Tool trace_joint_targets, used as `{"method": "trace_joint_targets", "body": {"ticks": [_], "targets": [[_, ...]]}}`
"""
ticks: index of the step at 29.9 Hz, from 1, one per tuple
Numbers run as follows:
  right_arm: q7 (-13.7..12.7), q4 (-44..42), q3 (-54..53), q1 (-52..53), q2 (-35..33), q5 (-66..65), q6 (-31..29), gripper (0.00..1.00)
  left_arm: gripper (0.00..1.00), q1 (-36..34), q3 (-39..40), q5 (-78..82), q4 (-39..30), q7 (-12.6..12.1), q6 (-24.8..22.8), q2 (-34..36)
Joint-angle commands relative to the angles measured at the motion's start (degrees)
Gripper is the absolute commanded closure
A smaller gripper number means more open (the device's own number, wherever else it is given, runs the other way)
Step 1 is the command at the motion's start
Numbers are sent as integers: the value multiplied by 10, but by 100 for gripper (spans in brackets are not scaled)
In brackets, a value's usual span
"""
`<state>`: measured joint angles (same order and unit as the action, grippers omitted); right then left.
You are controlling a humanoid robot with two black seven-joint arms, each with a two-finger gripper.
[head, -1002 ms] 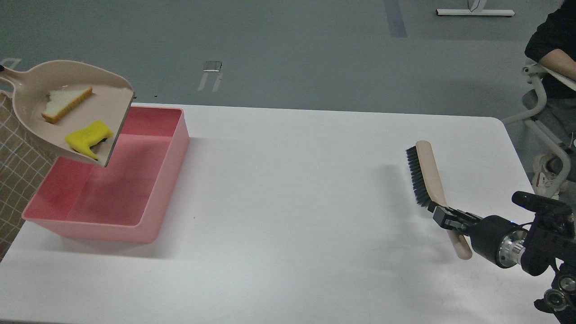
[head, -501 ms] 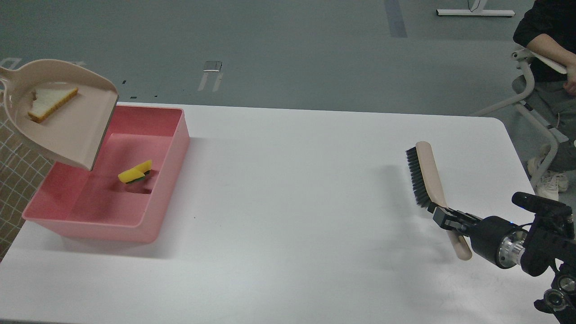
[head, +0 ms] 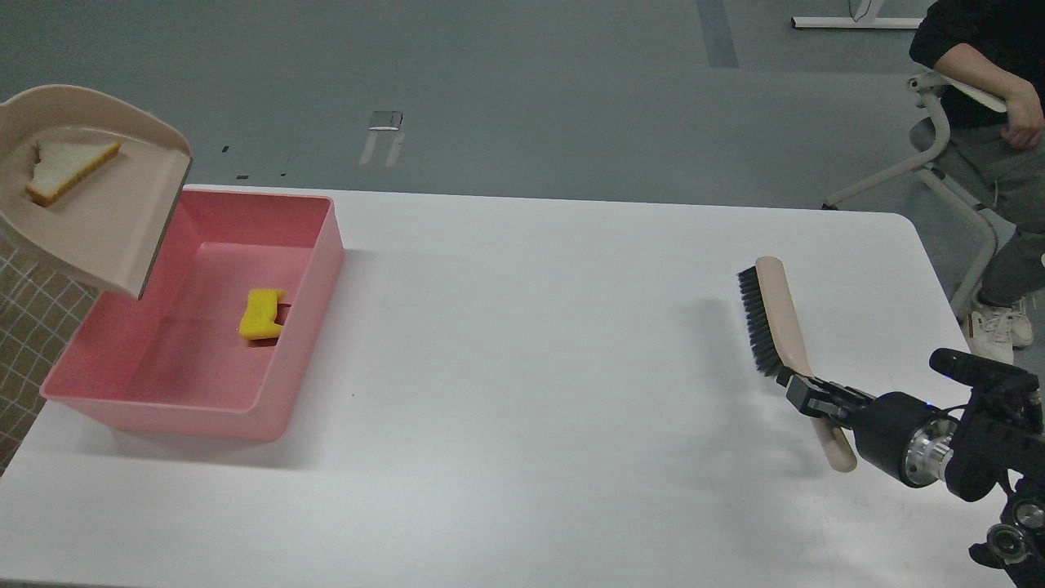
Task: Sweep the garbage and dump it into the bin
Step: 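Tilt the dustpan with the left gripper to dump contents into the bin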
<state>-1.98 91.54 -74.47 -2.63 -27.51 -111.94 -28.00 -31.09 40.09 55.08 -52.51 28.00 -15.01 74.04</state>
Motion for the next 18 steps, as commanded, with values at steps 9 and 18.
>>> {"method": "trace_joint_targets", "body": {"ticks": [9, 18], "targets": [[7, -3, -2, 1, 0, 0, 0, 81, 98, 0, -1, 29, -43, 0, 35, 15], [7, -6, -3, 1, 4, 0, 0, 81, 98, 1, -3, 29, -42, 0, 38, 14]]}}
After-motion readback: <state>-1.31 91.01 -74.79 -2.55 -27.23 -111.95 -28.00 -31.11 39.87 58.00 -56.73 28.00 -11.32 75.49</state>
